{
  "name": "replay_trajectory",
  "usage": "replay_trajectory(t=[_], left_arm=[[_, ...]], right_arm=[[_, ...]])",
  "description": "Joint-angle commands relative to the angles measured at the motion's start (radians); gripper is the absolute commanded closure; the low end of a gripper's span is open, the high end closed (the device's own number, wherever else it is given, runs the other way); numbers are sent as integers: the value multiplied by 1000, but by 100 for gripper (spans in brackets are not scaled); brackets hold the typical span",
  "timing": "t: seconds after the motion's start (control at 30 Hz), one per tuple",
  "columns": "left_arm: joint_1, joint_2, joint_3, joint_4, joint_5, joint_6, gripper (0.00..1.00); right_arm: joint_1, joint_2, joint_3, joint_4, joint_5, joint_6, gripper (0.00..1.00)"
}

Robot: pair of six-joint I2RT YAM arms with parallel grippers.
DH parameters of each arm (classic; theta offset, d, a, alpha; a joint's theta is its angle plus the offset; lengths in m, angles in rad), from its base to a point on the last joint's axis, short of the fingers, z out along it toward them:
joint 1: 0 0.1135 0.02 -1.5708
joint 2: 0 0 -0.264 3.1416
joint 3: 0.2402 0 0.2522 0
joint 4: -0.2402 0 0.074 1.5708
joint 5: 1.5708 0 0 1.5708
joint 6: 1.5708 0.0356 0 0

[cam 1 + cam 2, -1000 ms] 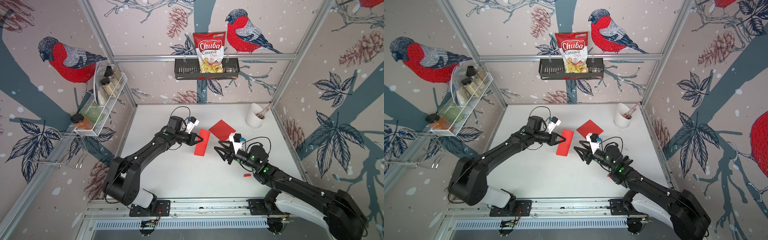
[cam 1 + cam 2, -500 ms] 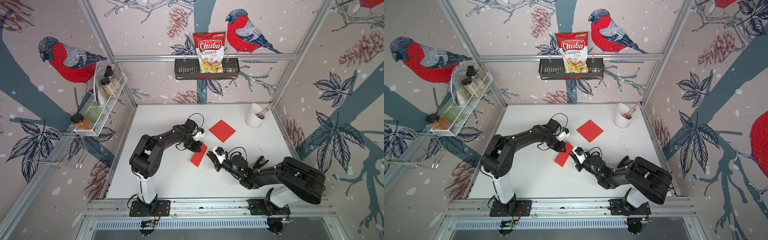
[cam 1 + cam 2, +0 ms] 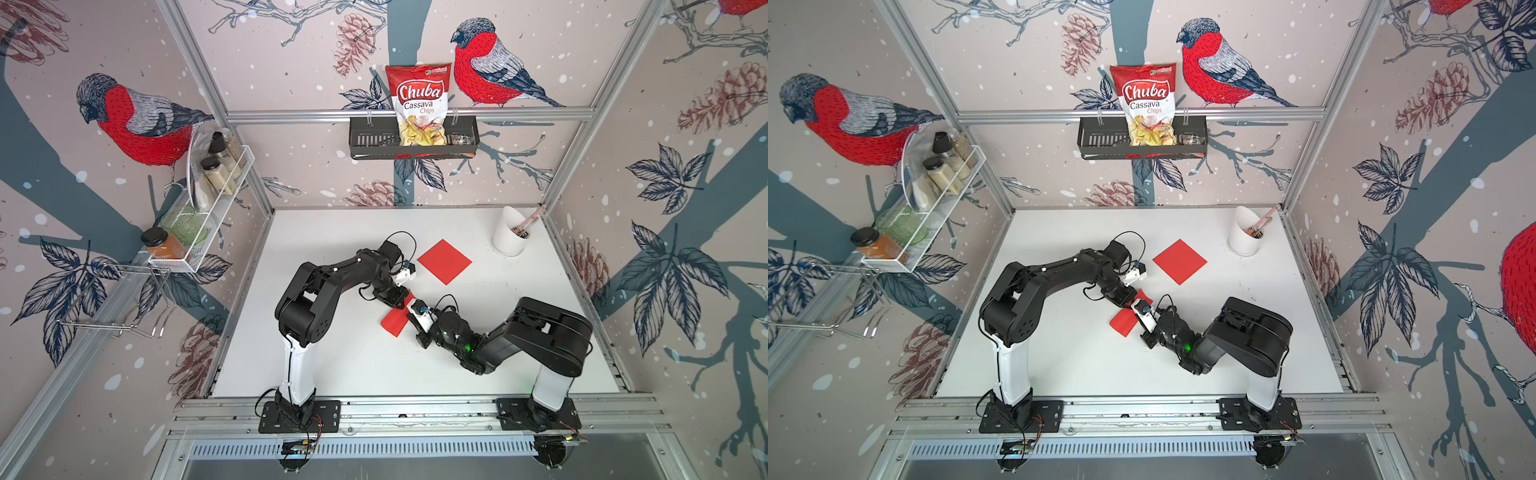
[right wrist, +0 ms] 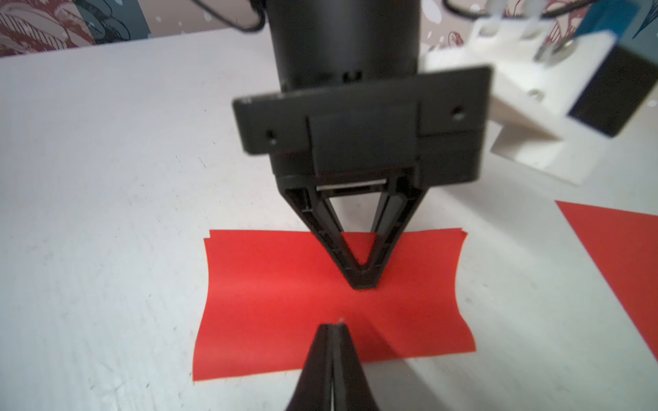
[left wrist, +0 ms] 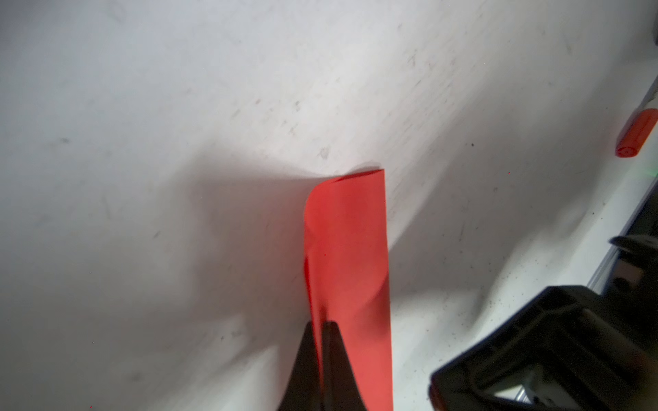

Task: Fold the square paper along the opposite sides
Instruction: Smooth out the paper at the center of the board.

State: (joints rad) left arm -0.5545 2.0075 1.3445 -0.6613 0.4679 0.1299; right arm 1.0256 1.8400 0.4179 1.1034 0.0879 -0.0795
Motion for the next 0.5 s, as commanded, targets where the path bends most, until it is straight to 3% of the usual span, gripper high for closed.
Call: replay_trajectory(t=[0.0,0.27,0.47], left_arm=[[-2,-3,-2,-20,13,19,100],[-3,-9,-8,-10,9,19,99],[-1,-27,-22,0,-15,2,84]], right_arm=[[4,36,27,-41,36,-23,92],[19,88,83,-177,81,-13,94],[36,125,79,-232,139,27,96]])
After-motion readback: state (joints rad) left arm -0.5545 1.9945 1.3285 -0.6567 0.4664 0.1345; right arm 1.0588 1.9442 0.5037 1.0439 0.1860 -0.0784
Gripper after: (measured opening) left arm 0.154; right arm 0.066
